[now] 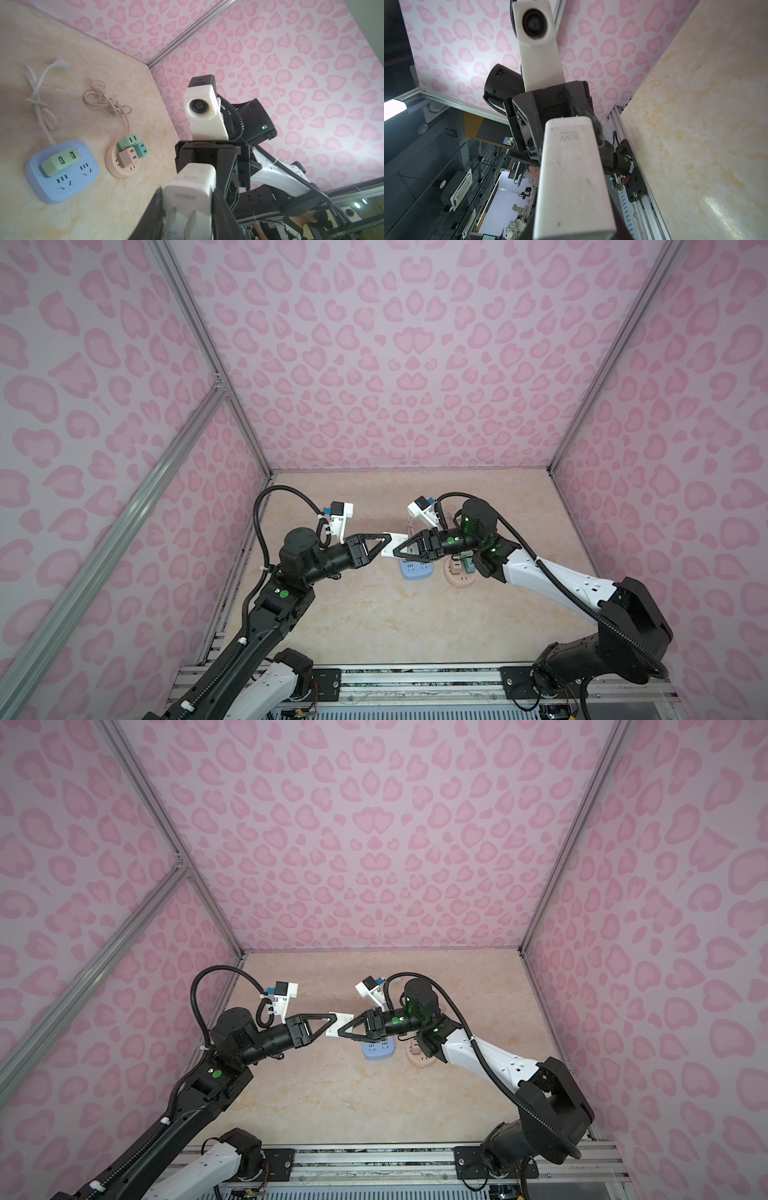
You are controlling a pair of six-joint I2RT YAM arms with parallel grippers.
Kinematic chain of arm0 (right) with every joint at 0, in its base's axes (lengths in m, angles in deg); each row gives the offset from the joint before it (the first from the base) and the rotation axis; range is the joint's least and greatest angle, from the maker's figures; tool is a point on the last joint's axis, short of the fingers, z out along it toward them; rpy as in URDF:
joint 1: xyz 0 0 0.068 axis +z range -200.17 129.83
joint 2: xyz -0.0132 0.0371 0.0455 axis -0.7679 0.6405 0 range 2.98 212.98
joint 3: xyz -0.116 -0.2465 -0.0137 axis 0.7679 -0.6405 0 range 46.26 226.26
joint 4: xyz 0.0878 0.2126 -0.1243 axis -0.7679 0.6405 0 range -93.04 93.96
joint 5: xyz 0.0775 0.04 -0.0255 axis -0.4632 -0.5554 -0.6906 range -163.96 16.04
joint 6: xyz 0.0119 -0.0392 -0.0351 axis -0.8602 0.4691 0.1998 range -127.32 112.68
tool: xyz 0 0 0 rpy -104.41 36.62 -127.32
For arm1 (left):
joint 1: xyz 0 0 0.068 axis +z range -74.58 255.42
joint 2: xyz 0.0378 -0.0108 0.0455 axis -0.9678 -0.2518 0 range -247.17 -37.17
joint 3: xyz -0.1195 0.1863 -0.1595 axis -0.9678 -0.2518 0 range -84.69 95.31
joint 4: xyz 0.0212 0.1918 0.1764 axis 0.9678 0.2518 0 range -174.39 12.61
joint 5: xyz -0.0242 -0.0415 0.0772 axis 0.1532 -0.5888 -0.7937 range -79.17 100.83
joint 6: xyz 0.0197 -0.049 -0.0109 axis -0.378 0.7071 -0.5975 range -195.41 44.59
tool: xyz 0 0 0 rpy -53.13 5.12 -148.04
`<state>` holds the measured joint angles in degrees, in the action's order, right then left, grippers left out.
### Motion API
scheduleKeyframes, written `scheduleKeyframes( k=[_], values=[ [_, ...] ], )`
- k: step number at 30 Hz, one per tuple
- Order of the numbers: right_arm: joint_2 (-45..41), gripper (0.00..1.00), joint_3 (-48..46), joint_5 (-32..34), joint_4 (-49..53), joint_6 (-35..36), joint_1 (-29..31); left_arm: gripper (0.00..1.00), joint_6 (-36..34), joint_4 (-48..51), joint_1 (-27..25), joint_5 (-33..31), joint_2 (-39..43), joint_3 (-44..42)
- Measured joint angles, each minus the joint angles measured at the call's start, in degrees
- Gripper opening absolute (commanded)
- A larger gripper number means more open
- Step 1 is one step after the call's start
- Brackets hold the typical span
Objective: Insert the plug
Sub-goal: 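Hold the white charger between both grippers above the strips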
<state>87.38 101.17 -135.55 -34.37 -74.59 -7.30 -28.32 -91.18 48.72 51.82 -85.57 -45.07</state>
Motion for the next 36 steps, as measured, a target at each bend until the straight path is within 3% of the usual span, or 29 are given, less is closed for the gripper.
scheduleKeyframes(
  k=[3,15,25,28,31,32,33,34,35,36],
  values=[
    [0.31,0.42,-0.96,1.95,-2.95,-2.34,0.07,0.03,1.22,-1.88,-0.07,-1.75,1.11,-1.46],
    [2.62,0.43,-2.75,11.87,-17.35,-9.60,0.55,0.02,6.99,-6.01,-0.68,-11.45,5.73,-5.20],
    [7.65,0.29,-1.88,15.34,-26.91,-15.47,1.18,0.02,10.29,-8.07,-0.66,-15.52,4.83,-5.51],
    [7.91,0.20,-1.68,16.11,-27.93,-15.98,1.53,0.02,10.45,-8.59,-0.66,-15.96,4.66,-5.49],
    [8.04,0.02,-1.68,16.55,-28.63,-16.28,1.70,0.03,10.43,-8.79,-0.68,-16.15,4.61,-5.40],
    [8.04,0.00,-1.68,16.68,-28.72,-16.39,1.73,0.04,10.40,-8.74,-0.68,-16.13,4.52,-5.27],
    [8.04,0.00,-1.68,16.81,-28.92,-16.59,1.73,0.18,10.34,-8.48,-0.68,-16.15,4.31,-4.85],
    [8.04,0.00,-1.68,17.03,-29.05,-16.90,1.73,0.51,10.10,-7.63,-0.68,-16.17,3.96,-4.09],
    [8.04,0.00,-1.68,17.35,-29.09,-17.14,1.70,0.67,9.90,-6.60,-0.68,-16.31,3.63,-3.32],
    [8.00,0.00,-1.68,17.46,-29.07,-17.18,1.64,0.77,9.07,-4.81,-0.68,-16.46,3.21,-2.14]
  ],
)
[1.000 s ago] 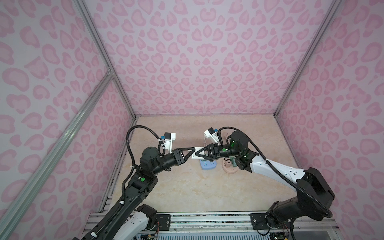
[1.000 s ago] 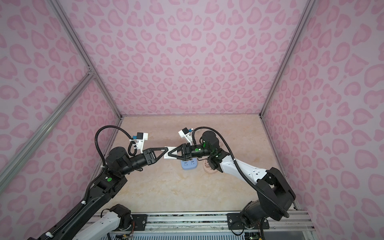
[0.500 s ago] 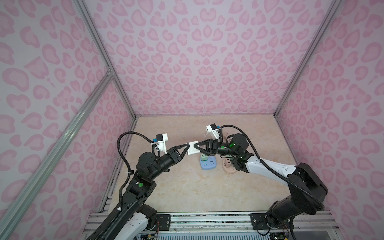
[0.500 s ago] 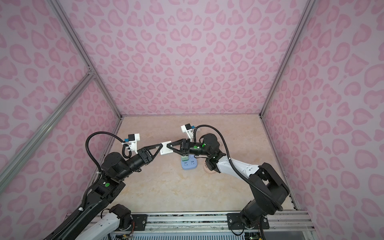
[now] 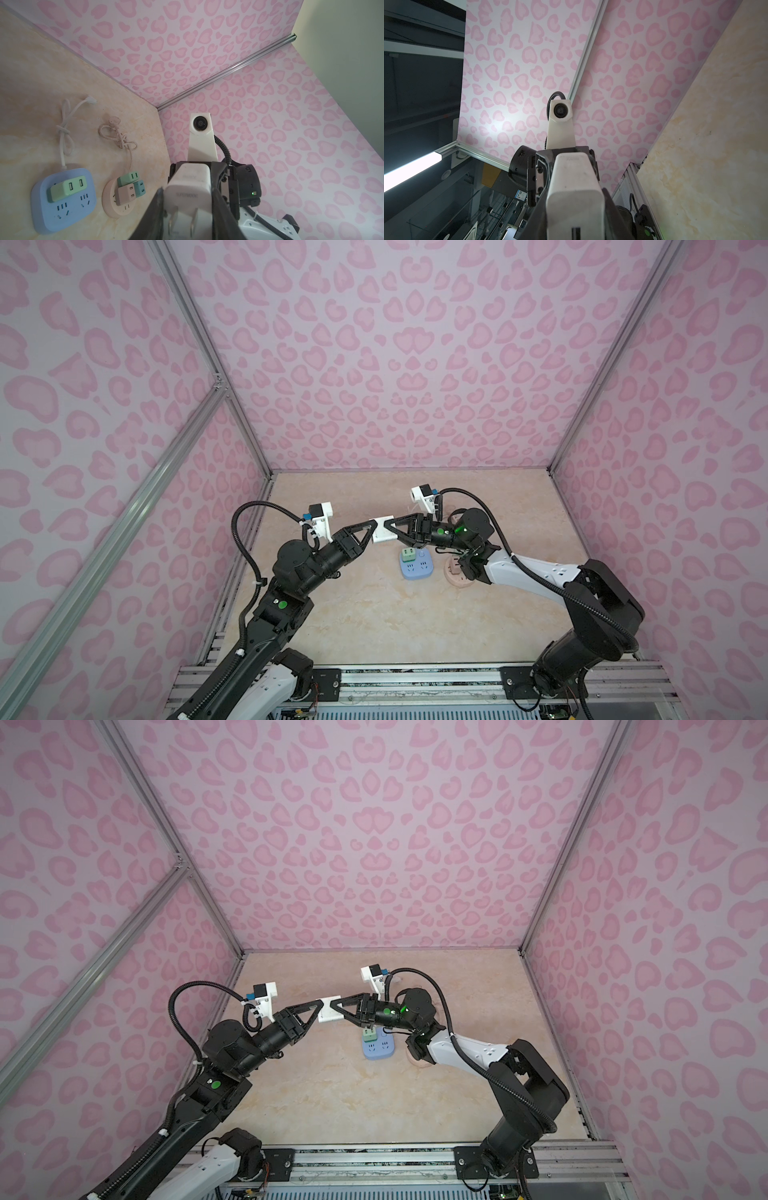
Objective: Insert the plug
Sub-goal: 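Hold the white charger between both grippers above the strips, then open the left gripper and pull it back while the right gripper keeps the charger, then move the white charger prongs-down over the blue strip's free socket with the right gripper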
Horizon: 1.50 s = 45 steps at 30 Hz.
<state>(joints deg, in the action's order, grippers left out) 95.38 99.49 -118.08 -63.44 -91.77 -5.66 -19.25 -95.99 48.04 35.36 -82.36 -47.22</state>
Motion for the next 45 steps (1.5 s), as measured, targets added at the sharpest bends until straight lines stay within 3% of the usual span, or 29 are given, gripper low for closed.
scheduleKeyframes(
  k=[2,7,12,19,25,33,45],
  values=[
    [-0.20,0.00,-0.04,-1.14,0.44,0.07,0.00,0.83,-2.10,5.75,-0.13,-1.66,-0.74,2.89],
    [-3.08,0.00,-1.64,-1.18,6.51,2.99,-1.42,0.85,-8.90,22.67,0.13,-10.91,1.05,9.09],
    [-9.53,0.00,0.31,1.95,28.15,13.77,-2.14,0.84,-15.28,35.12,0.37,-19.30,2.38,12.59],
    [-14.86,0.00,13.81,20.65,70.90,37.24,-0.90,0.79,-19.67,46.69,0.44,-27.54,-1.57,13.64],
    [-11.96,0.00,19.69,37.68,95.30,47.41,0.81,0.76,-19.04,49.37,-0.13,-29.29,-5.20,13.14],
    [-6.71,0.00,21.75,47.23,105.53,52.89,2.12,0.76,-17.29,46.69,-0.72,-26.56,-5.90,9.88],
    [0.15,0.00,21.86,47.06,105.18,55.43,2.01,0.76,-16.96,43.95,-0.76,-24.46,-5.20,7.76]
  ],
)
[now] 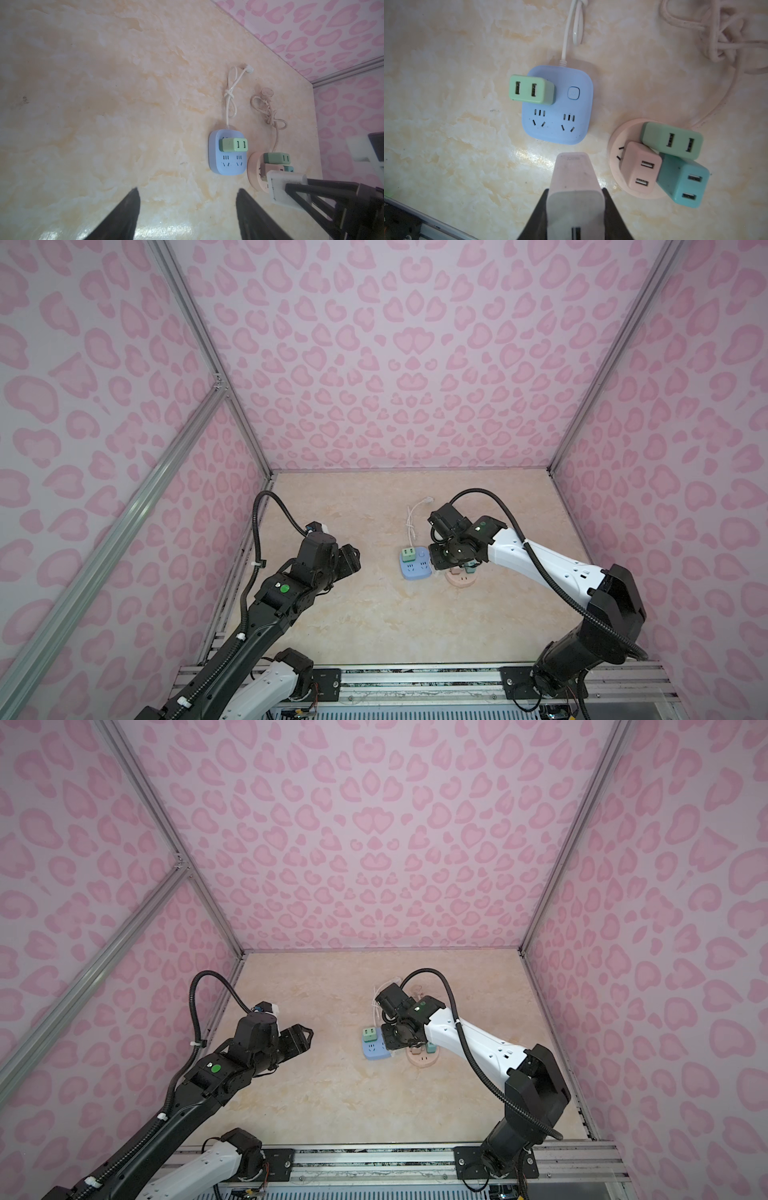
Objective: Insert the plug
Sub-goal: 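Move the white charger prongs-down over the blue strip's free socket with the right gripper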
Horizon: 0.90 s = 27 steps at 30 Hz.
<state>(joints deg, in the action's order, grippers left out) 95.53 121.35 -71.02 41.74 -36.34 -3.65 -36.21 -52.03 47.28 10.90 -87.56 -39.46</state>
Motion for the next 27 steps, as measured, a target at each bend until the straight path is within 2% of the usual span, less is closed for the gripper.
scheduleKeyframes(
  k=[14,27],
  values=[
    [6.23,0.00,2.73,1.20,-4.15,-0.31,0.39,0.81,-0.04,-2.71,-0.07,2.36,-0.90,-1.53],
    [8.85,0.00,3.74,2.60,-4.68,-2.03,0.55,0.81,-0.11,-3.98,-0.07,2.38,-2.64,-1.62]
  ],
)
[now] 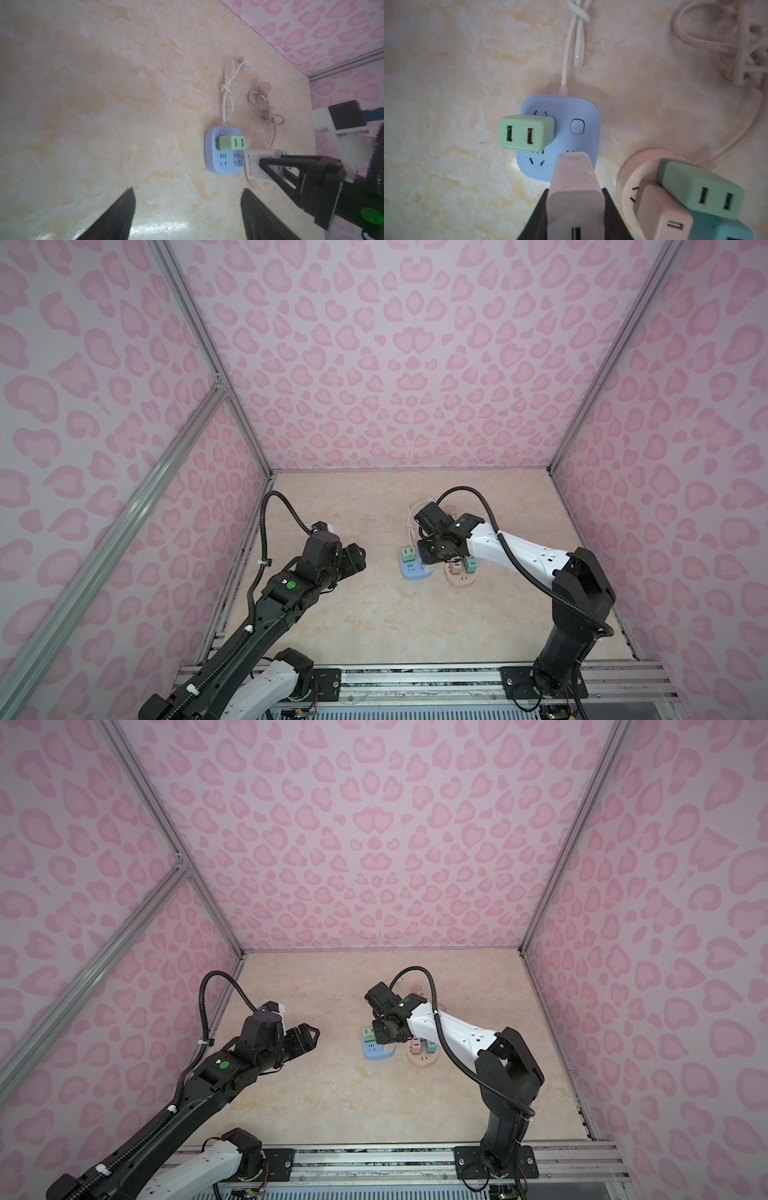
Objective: Insert the plug
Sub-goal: 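Move the white charger prongs-down over the blue strip's free socket with the right gripper, then lower the white charger prongs into the blue strip socket with the right gripper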
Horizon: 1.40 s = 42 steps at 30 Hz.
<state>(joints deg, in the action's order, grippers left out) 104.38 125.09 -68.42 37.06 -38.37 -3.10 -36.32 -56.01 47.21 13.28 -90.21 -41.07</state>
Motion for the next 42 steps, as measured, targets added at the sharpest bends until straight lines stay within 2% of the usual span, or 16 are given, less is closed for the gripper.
scheduleKeyframes(
  k=[12,27,42],
  values=[
    [2.43,0.00,0.76,1.55,-0.72,-0.81,0.98,0.81,-0.17,-0.02,0.00,0.15,0.04,-0.57],
    [0.24,0.00,1.70,3.02,-0.57,-0.46,1.40,0.81,-0.17,0.00,0.00,0.13,0.00,-0.92],
    [1.99,0.00,0.83,3.41,0.44,0.24,1.40,0.80,-0.35,-0.02,0.00,0.15,-0.74,-0.90]
  ],
)
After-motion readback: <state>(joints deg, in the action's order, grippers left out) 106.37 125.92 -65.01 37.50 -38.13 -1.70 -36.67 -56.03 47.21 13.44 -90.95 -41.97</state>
